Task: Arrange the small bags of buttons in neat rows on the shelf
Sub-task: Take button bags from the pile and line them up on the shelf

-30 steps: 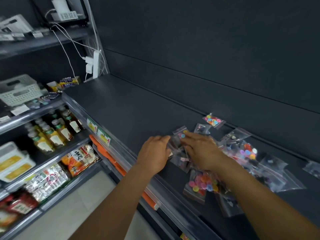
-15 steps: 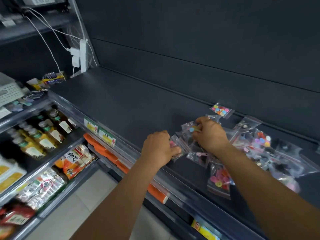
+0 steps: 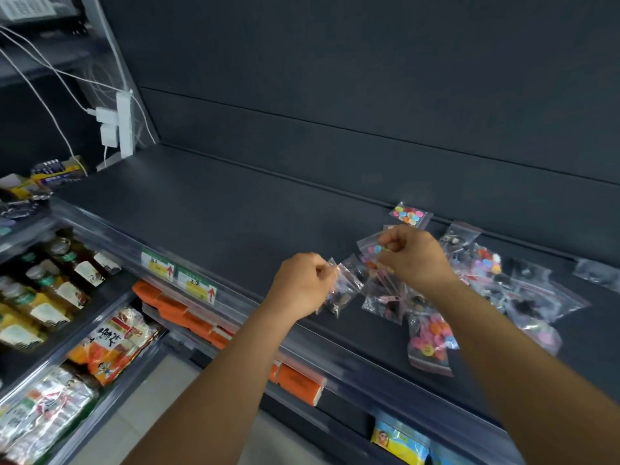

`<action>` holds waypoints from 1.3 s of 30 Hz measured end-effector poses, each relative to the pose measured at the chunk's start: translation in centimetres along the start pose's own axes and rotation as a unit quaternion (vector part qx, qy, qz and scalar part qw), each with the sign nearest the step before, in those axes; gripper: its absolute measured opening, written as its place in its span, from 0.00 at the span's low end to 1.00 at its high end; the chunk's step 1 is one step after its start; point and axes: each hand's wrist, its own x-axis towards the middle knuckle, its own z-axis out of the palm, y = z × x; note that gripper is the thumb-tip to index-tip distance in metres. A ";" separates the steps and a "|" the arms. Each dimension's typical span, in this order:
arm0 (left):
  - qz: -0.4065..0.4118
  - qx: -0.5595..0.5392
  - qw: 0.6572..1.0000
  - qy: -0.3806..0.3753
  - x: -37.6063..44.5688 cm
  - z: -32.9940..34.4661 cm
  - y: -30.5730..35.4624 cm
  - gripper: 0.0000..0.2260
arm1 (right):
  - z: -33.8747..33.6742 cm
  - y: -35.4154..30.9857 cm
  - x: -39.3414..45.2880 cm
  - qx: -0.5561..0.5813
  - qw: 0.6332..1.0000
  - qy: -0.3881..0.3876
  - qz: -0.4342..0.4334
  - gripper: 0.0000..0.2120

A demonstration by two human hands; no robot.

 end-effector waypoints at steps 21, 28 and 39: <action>0.071 -0.242 0.968 0.014 -0.9 2.3 5.5 0.04 | -3.9 1.5 -8.0 0.162 0.970 0.154 0.092 0.05; 0.117 -0.243 0.959 -0.085 -3.7 8.0 12.1 0.03 | -9.9 5.3 -12.5 0.211 0.939 0.245 0.116 0.06; 0.124 -0.288 0.924 -0.218 -11.8 21.8 26.0 0.03 | -23.3 17.1 -22.6 0.130 0.924 0.327 0.148 0.08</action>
